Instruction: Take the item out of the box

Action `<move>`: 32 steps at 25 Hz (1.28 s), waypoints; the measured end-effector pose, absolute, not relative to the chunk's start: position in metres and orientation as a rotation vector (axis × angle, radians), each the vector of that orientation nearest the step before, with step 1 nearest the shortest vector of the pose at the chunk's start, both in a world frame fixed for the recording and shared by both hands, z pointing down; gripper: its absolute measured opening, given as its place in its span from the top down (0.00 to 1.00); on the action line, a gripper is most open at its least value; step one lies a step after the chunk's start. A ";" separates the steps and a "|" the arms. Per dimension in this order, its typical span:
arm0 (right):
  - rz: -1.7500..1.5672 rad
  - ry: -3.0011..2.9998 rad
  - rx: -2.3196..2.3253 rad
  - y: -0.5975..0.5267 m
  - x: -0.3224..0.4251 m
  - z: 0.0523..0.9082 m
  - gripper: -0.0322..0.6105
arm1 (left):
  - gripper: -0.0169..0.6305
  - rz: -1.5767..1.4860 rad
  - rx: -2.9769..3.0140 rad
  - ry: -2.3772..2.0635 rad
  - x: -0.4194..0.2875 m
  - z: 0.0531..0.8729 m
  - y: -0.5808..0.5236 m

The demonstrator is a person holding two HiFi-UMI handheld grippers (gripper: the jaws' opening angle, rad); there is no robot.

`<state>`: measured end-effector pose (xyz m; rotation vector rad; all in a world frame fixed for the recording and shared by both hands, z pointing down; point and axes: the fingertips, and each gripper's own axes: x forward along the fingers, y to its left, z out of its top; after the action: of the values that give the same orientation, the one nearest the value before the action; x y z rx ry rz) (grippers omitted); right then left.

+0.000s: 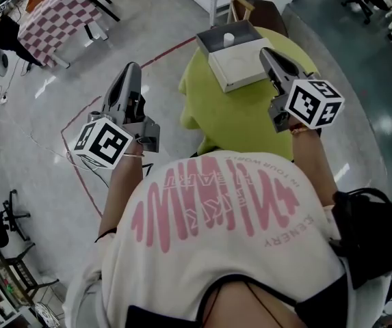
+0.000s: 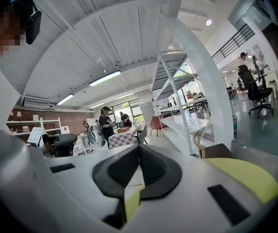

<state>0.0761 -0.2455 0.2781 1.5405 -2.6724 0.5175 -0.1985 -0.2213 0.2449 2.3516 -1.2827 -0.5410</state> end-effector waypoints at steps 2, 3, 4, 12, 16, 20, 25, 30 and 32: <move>0.525 -2.670 1.524 -0.256 0.071 0.282 0.94 | 0.96 -0.533 2.345 -1.270 -0.200 0.249 -0.236; 0.529 -2.666 1.518 -0.261 0.070 0.284 0.94 | 0.96 -0.529 2.340 -1.260 -0.199 0.252 -0.242; 0.532 -2.662 1.513 -0.265 0.068 0.286 0.94 | 0.96 -0.525 2.336 -1.249 -0.199 0.255 -0.248; 0.574 -2.632 1.492 -0.304 0.065 0.312 0.94 | 0.96 -0.444 2.309 -1.180 -0.191 0.298 -0.275; 0.578 -2.608 1.462 -0.325 0.060 0.328 0.94 | 0.96 -0.407 2.295 -1.161 -0.189 0.322 -0.288; 0.583 -2.557 1.426 -0.343 0.059 0.349 0.94 | 0.96 -0.399 2.278 -1.107 -0.181 0.341 -0.297; 0.620 -2.519 1.383 -0.362 0.062 0.382 0.94 | 0.96 -0.326 2.277 -1.089 -0.166 0.366 -0.308; 0.638 -2.501 1.330 -0.386 0.063 0.408 0.94 | 0.96 -0.289 2.245 -1.093 -0.159 0.393 -0.319; 0.644 -2.492 1.300 -0.393 0.063 0.415 0.94 | 0.96 -0.293 2.232 -1.088 -0.156 0.399 -0.320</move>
<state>0.0625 -0.3925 0.4154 1.2996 -2.4916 0.6442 -0.1561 -0.3198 0.3993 2.2323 -1.0877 -0.2927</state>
